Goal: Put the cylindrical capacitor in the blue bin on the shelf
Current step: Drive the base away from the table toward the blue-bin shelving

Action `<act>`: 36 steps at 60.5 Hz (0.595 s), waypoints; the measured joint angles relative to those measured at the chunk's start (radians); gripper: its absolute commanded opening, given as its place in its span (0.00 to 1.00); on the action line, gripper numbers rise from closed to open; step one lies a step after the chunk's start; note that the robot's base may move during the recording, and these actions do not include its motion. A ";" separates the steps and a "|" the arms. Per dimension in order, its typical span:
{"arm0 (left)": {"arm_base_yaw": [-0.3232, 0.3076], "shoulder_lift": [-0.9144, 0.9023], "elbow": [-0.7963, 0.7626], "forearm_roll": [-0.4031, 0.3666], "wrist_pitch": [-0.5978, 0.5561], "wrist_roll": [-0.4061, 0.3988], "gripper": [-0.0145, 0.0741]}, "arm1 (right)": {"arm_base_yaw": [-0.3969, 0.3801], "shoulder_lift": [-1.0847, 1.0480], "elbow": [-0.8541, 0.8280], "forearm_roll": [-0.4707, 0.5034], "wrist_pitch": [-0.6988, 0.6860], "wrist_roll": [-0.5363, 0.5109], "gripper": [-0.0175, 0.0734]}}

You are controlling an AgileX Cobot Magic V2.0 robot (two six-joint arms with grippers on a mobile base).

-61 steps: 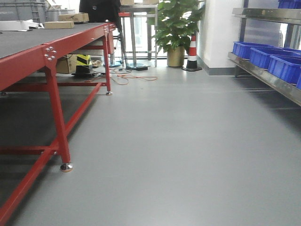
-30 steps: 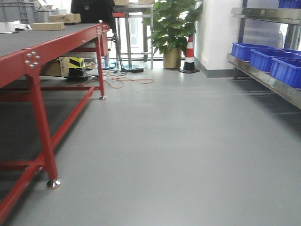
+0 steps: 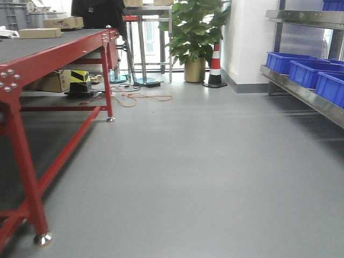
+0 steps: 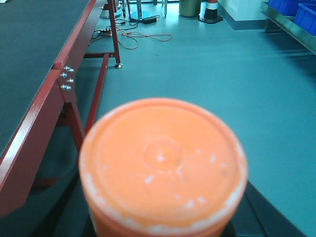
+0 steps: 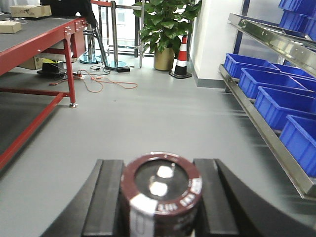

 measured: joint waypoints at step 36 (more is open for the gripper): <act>0.000 0.000 0.000 0.000 0.000 0.000 0.04 | 0.000 0.000 0.000 0.000 0.000 0.000 0.01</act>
